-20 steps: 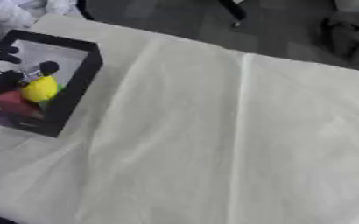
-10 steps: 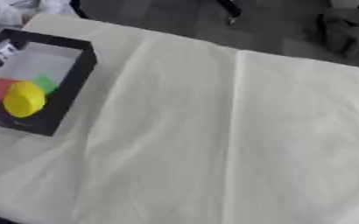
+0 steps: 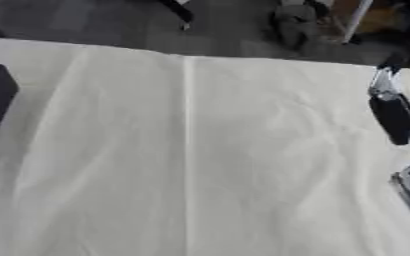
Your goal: Pick up the objects with one hand, pass them to the other hand, and then place them into the box on the other side of the table.
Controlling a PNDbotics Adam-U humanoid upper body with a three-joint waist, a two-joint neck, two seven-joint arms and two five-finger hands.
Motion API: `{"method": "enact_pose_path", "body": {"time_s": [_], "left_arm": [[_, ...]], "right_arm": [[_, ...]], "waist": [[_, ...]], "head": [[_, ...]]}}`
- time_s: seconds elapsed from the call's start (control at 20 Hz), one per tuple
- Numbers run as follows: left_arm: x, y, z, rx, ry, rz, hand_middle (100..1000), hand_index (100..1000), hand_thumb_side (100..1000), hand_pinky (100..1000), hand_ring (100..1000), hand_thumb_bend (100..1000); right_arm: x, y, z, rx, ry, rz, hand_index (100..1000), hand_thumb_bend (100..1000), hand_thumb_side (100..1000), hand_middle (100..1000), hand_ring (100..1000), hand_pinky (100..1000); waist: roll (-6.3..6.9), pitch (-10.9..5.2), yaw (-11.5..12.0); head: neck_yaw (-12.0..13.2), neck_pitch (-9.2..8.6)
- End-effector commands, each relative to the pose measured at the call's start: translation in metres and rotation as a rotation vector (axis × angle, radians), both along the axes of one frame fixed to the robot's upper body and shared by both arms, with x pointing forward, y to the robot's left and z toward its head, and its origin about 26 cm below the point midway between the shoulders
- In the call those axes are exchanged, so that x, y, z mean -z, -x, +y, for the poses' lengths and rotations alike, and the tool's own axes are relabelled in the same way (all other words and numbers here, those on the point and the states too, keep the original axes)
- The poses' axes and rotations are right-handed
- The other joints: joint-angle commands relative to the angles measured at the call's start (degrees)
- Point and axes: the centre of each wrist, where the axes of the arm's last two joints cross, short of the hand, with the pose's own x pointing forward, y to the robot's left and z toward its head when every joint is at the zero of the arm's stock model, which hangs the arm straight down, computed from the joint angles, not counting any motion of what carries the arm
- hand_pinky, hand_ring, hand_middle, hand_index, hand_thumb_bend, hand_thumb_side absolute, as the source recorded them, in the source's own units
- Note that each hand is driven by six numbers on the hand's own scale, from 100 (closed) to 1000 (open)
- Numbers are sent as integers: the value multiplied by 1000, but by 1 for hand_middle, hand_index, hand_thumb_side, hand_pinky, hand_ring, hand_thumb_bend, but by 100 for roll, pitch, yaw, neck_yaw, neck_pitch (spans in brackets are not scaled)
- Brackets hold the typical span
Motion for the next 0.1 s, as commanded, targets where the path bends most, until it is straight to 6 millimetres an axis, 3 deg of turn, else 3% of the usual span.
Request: {"method": "enact_pose_path", "body": {"time_s": [0.05,0.1], "left_arm": [[5,3,-4,62,64,-51,797,900,886,1000,257,598],[8,3,-5,83,93,-58,792,887,754,1000,253,689]], "right_arm": [[2,2,0,-27,-66,-12,881,100,398,798,858,748],[5,3,1,-38,-85,-7,883,100,348,802,860,742]], "waist": [[85,-162,9],[111,-174,14]], "head": [[-153,58],[-169,68]]}}
